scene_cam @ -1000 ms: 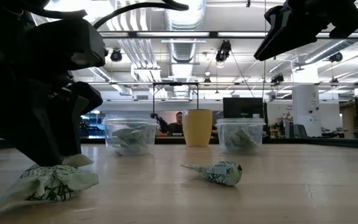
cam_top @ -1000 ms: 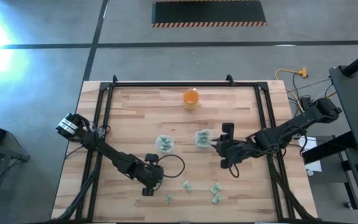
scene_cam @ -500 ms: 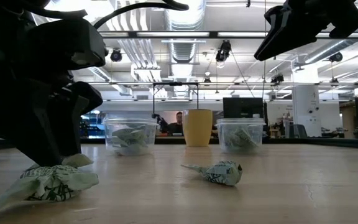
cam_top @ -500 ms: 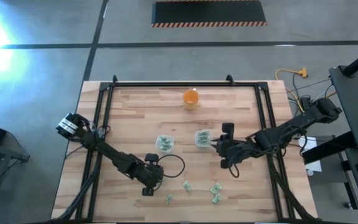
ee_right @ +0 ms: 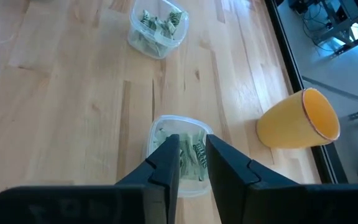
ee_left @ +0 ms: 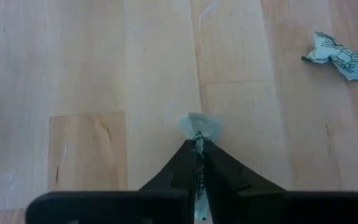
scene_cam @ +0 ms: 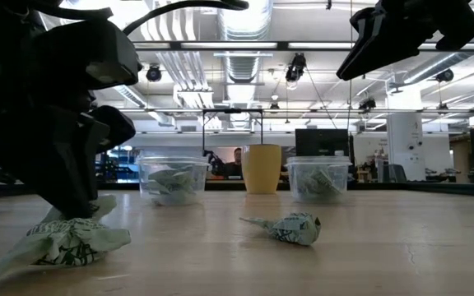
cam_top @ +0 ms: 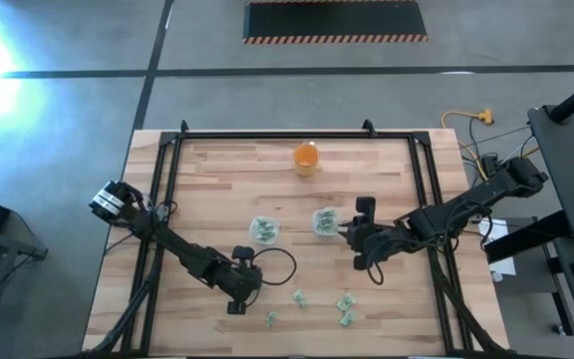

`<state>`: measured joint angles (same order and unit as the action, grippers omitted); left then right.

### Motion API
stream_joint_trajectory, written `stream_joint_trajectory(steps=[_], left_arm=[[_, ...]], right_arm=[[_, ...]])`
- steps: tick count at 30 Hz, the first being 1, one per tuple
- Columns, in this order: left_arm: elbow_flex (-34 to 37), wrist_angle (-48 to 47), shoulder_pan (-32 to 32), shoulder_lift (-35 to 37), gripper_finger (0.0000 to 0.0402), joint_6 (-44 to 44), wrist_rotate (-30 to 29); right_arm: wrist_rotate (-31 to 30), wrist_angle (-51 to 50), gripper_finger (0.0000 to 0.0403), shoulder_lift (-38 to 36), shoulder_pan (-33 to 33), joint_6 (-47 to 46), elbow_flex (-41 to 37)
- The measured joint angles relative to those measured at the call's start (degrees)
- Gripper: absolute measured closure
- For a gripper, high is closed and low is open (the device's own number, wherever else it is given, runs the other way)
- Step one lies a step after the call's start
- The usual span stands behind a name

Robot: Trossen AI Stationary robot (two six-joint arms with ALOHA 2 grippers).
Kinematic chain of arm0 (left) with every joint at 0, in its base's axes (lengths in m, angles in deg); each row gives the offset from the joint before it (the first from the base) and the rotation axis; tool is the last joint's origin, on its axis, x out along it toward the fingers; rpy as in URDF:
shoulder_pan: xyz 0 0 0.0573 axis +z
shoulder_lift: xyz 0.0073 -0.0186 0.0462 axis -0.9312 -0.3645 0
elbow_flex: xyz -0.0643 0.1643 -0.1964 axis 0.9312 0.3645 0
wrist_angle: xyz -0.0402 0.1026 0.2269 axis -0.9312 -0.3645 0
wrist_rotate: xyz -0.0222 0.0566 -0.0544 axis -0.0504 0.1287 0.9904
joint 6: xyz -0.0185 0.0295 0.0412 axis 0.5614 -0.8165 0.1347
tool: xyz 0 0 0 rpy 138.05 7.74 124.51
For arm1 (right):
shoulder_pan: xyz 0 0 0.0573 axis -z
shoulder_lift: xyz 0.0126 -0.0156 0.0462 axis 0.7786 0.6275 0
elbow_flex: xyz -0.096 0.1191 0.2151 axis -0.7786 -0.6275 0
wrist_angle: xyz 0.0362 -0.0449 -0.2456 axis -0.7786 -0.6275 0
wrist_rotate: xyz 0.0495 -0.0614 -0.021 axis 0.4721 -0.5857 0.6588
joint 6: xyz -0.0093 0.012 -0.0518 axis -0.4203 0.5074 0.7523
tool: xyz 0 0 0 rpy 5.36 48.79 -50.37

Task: Pick and place items into bin
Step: Put the green sweetener bag into the left transparent food container

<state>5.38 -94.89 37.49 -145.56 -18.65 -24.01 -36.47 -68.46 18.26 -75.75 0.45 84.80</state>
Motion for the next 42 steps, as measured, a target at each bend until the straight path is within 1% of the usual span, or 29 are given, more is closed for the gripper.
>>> stream_joint_trajectory(steps=[4, 8, 11, 14, 16, 20, 23, 26, 31, 36, 42], left_arm=[[0.0, -0.41, 0.0, 0.36, 0.0398, -0.41, -0.02], [0.08, -0.96, 0.0, 2.18, 0.0398, -2.43, -0.25], [-0.26, -0.97, 0.01, 4.33, 0.0398, -4.93, -1.94], [-0.35, -1.1, 0.02, 7.24, 0.0398, -8.63, -5.38], [-0.46, -0.92, 0.0, 9.18, 0.0398, -11.42, -9.71], [-0.46, -0.87, 0.03, 12.32, 0.0398, -18.21, -22.2], [-0.46, -0.94, 0.16, 13.38, 0.0398, -23.07, -31.41], [-0.45, -0.93, 0.95, 13.64, 0.0398, -27.01, -36.61], [0.14, -0.89, 4.37, 13.3, 0.0398, -28.72, -37.57], [2.81, -0.89, 8.47, 13.18, 0.0398, -28.5, -37.58], [3.74, -0.23, 10.17, 13.16, 0.0398, -28.43, -37.14]], right_arm=[[0.0, 0.0, 0.0335, 0.0, 0.0, -0.02, 0.0], [0.0, 0.01, 0.0335, 0.0, 0.0, -0.03, 0.0], [0.0, 0.0, 0.0335, 0.0, 0.01, -0.04, 0.0], [0.0, 0.01, 0.0335, 0.0, 0.0, -0.08, 0.0], [0.0, -0.01, 0.0335, 0.0, 0.01, -0.06, 0.0], [0.0, -0.01, 0.0335, 0.0, 0.0, -0.09, 0.0], [0.0, -0.01, 0.0335, 0.0, 0.01, -0.04, 0.0], [0.0, -0.01, 0.0335, 0.0, 0.01, -0.07, 0.0], [0.0, -0.02, 0.0335, 0.0, 0.01, 0.0, 0.0], [0.0, -0.01, 0.0335, 0.0, 0.0, -0.02, 0.0], [0.0, -0.03, 0.0335, 0.01, 0.01, 0.0, 0.0]])
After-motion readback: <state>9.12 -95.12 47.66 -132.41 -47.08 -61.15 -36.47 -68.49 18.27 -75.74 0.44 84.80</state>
